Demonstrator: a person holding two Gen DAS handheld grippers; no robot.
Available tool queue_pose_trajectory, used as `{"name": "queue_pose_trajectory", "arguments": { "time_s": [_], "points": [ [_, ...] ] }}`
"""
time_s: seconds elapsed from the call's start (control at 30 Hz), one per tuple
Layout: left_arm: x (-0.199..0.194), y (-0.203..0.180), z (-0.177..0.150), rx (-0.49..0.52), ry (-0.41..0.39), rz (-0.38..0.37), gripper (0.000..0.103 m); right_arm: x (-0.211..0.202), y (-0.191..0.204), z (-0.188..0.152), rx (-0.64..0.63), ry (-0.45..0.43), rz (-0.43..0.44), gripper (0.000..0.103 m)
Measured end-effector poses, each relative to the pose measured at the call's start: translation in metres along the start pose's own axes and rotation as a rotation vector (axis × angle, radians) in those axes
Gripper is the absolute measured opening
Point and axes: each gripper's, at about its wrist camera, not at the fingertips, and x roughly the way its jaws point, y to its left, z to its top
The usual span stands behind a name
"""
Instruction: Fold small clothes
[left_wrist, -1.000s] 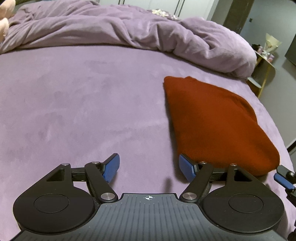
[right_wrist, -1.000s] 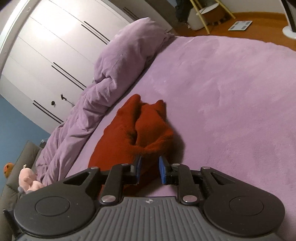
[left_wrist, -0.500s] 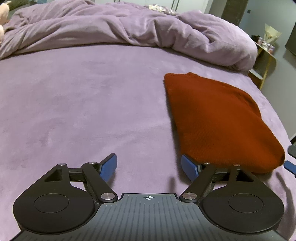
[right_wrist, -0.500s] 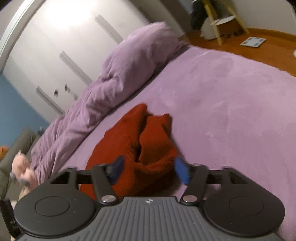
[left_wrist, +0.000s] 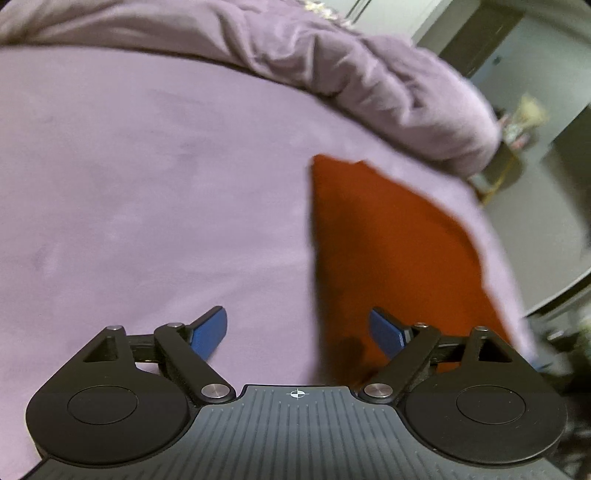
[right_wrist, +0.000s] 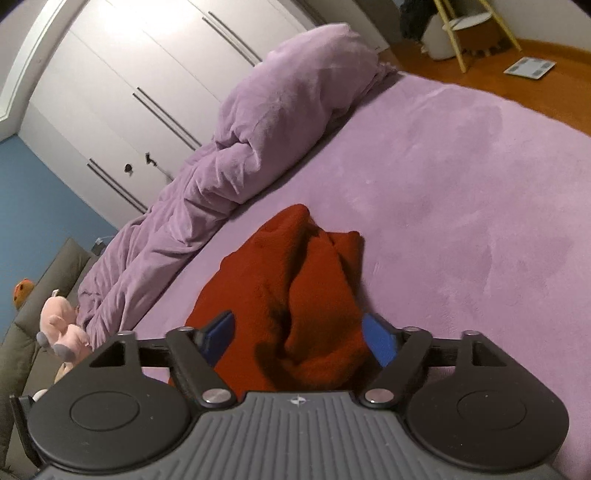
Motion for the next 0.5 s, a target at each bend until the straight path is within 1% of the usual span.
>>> {"name": "queue_pose_trajectory", "arguments": {
  "time_s": [0.1,0.17,0.2,0.27,0.33,0.37,0.4,0.43,0.47,0.5],
  "points": [
    [0.021,0.005,0.015,-0.055,0.029,-0.105,0.090,0.029,-0.019,0.017,0.053,0.093,0.048,0.088],
    [0.041,0.009,0.024,-0.106,0.070,-0.158,0.089,0.044,-0.031,0.024,0.118,0.111,0.052,0.088],
    [0.051,0.010,0.028,-0.131,0.087,-0.181,0.087,0.050,-0.036,0.030,0.146,0.118,0.079,0.089],
    [0.068,0.011,0.033,-0.169,0.114,-0.205,0.082,0.059,-0.040,0.039,0.169,0.128,0.138,0.093],
    [0.082,0.009,0.036,-0.174,0.130,-0.221,0.079,0.069,-0.040,0.046,0.188,0.151,0.195,0.093],
    [0.088,0.008,0.037,-0.172,0.138,-0.233,0.075,0.078,-0.040,0.048,0.212,0.177,0.230,0.093],
    [0.094,0.007,0.038,-0.173,0.147,-0.247,0.068,0.085,-0.039,0.049,0.227,0.195,0.233,0.093],
    [0.100,0.006,0.039,-0.181,0.155,-0.265,0.067,0.092,-0.036,0.048,0.218,0.206,0.215,0.092],
    [0.104,0.005,0.039,-0.189,0.157,-0.264,0.066,0.099,-0.032,0.047,0.195,0.217,0.203,0.090],
    [0.107,0.006,0.040,-0.192,0.159,-0.265,0.062,0.105,-0.026,0.046,0.166,0.223,0.193,0.089]
  ]
}}
